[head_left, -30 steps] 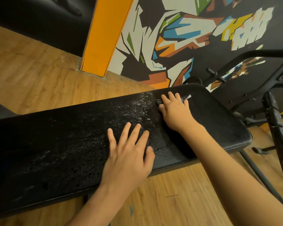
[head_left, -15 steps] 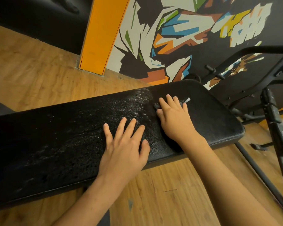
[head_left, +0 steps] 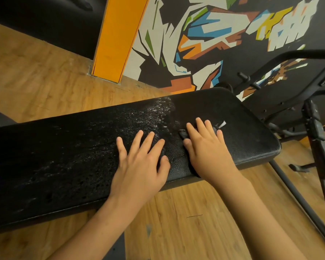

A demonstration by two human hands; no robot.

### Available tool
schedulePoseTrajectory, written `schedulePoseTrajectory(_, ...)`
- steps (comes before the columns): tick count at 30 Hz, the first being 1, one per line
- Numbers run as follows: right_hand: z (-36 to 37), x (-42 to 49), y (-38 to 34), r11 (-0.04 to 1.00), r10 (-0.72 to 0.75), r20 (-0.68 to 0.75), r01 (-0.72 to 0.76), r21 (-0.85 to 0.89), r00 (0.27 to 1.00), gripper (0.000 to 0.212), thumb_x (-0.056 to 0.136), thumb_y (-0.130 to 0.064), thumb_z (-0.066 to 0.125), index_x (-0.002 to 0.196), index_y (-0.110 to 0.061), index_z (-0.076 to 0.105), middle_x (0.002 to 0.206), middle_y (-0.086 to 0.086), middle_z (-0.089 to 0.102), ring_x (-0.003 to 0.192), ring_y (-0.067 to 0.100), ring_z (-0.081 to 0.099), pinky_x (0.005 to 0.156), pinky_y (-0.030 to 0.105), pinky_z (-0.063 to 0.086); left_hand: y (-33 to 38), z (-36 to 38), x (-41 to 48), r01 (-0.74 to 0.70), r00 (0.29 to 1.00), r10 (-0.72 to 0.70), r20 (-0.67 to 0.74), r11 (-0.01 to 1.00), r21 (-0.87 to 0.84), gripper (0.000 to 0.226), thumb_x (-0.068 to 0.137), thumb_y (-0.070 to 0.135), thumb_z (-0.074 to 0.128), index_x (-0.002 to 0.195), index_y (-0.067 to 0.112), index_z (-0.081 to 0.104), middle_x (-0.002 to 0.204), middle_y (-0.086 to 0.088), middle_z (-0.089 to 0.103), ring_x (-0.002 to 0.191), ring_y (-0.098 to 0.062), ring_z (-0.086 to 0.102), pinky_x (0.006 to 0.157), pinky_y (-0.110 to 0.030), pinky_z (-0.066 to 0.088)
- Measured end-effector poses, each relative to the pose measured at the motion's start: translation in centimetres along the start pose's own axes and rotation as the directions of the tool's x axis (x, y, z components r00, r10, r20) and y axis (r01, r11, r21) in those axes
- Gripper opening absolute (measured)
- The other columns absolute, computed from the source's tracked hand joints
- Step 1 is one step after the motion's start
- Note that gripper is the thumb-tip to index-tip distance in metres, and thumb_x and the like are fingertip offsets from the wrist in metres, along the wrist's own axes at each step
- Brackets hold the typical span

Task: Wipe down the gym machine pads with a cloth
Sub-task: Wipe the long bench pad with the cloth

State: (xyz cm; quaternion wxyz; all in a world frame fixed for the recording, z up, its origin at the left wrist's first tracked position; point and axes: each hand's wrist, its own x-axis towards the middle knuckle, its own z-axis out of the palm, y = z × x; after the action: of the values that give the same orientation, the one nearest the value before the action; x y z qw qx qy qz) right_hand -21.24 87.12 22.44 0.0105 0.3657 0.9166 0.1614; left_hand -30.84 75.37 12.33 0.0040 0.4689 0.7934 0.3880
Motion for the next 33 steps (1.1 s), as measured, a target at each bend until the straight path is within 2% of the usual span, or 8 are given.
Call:
schedulePoseTrajectory(8, 0.1, 7.8, 1.0, 1.0, -0.012, 0.025, 0.012, 0.005, 1.0, 0.048, 0.112, -0.035, 0.028, 0.156, -0.016, 0.032, 0.169, 0.012, 0.017, 0.156, 0.034, 0.006, 0.123, 0.057, 0.011, 0.1, -0.1, 0.0, 0.01, 1.0, -0.01, -0.006, 1.0, 0.002, 0.06, 0.1, 0.048, 0.023, 0.15, 0.028, 0.047, 0.162, 0.001, 0.037, 0.155, -0.022, 0.018, 0.121, -0.065, 0.001)
schedulePoseTrajectory(15, -0.5, 0.0, 1.7, 0.999, -0.026, 0.018, 0.026, 0.027, 1.0, 0.052, 0.111, -0.036, 0.029, 0.161, -0.02, 0.026, 0.17, 0.006, 0.014, 0.157, 0.028, 0.007, 0.124, 0.05, 0.01, 0.1, -0.1, 0.0, 0.016, 1.0, -0.016, 0.0, 1.0, -0.001, 0.06, 0.099, 0.048, 0.023, 0.151, 0.029, 0.046, 0.163, 0.0, 0.035, 0.156, -0.022, 0.016, 0.121, -0.063, -0.002)
schedulePoseTrajectory(22, -0.5, 6.9, 1.1, 1.0, -0.021, 0.041, 0.021, 0.009, 0.999, 0.049, 0.112, -0.036, 0.03, 0.158, -0.019, 0.032, 0.169, 0.009, 0.019, 0.157, 0.034, 0.005, 0.125, 0.056, 0.01, 0.3, -0.2, 0.1, 0.018, 1.0, -0.018, 0.0, 1.0, 0.015, 0.06, 0.099, 0.048, 0.023, 0.15, 0.027, 0.049, 0.161, -0.001, 0.038, 0.155, -0.022, 0.018, 0.121, -0.066, 0.002)
schedulePoseTrajectory(27, -0.2, 0.7, 1.1, 0.996, -0.046, -0.046, 0.049, 0.068, 0.998, 0.052, 0.111, -0.036, 0.032, 0.16, -0.019, 0.029, 0.17, 0.007, 0.016, 0.157, 0.029, 0.01, 0.124, 0.049, 0.012, 0.3, -0.2, 0.1, 0.004, 1.0, -0.004, 0.003, 1.0, 0.026, 0.06, 0.099, 0.047, 0.024, 0.148, 0.025, 0.051, 0.16, -0.001, 0.04, 0.155, -0.023, 0.02, 0.121, -0.066, 0.002)
schedulePoseTrajectory(29, -0.1, -1.5, 1.1, 0.996, -0.028, -0.026, 0.03, 0.086, 0.999, 0.053, 0.11, -0.037, 0.033, 0.161, -0.021, 0.028, 0.171, 0.005, 0.014, 0.158, 0.026, 0.008, 0.125, 0.047, 0.01, 0.3, -0.1, 0.1, 0.012, 1.0, -0.012, 0.015, 0.999, 0.03, 0.06, 0.099, 0.047, 0.024, 0.149, 0.026, 0.049, 0.161, -0.001, 0.039, 0.155, -0.024, 0.019, 0.12, -0.065, 0.001)
schedulePoseTrajectory(33, -0.4, -0.3, 0.9, 0.999, -0.015, 0.024, 0.014, 0.032, 1.0, 0.051, 0.111, -0.038, 0.029, 0.16, -0.025, 0.027, 0.171, 0.003, 0.013, 0.158, 0.025, 0.005, 0.124, 0.049, 0.008, 0.4, -0.2, 0.2, 0.038, 0.998, -0.04, 0.045, 0.999, 0.028, 0.064, 0.098, 0.05, 0.018, 0.152, 0.029, 0.044, 0.164, 0.001, 0.033, 0.155, -0.033, 0.017, 0.119, -0.069, 0.004)
